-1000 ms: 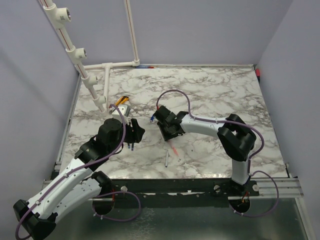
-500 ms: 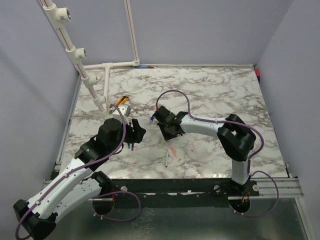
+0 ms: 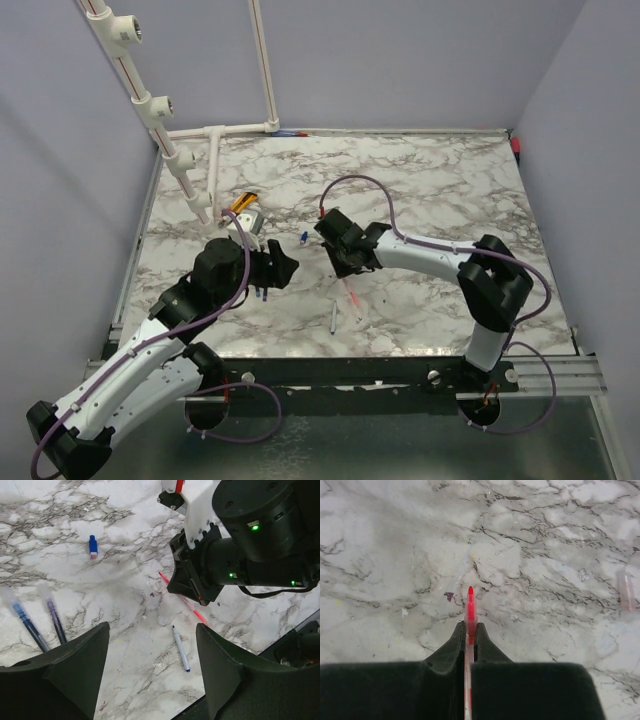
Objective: Insert the pens into the pen caps
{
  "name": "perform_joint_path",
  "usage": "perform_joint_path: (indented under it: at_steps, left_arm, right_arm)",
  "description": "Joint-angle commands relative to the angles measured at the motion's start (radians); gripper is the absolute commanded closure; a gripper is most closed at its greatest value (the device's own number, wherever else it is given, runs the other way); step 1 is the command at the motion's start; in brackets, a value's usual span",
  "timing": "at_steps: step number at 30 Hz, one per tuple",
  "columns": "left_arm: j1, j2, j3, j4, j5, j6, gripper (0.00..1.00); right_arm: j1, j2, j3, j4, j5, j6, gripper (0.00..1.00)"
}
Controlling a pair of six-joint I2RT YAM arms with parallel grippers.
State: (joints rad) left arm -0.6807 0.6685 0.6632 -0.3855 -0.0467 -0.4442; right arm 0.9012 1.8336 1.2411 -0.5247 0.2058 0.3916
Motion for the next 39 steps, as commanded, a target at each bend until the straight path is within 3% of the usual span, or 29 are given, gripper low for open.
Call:
perform_joint_path:
  at_steps: [1,16,28,39]
  left_arm:
    - [0.002,-0.022,-0.019,0.073,0.122,-0.014,0.29]
    - [0.001,-0.004,-0.082,0.32,0.515,-0.145,0.29]
    - [0.002,-0.003,-0.133,0.535,0.637,-0.268,0.3]
    - [0.002,0.013,-0.139,0.7,0.675,-0.374,0.32]
  right_arm:
    - [-0.005,-0.13,-0.043,-0.007,0.002,0.013,0.99]
    - [-0.005,-0.527,-0.164,0.166,-0.231,0.116,0.99]
    - [-0.005,-0.748,-0.297,0.559,-0.41,0.243,0.99]
    - [-0.004,-0.756,-0.336,0.814,-0.549,0.368,0.99]
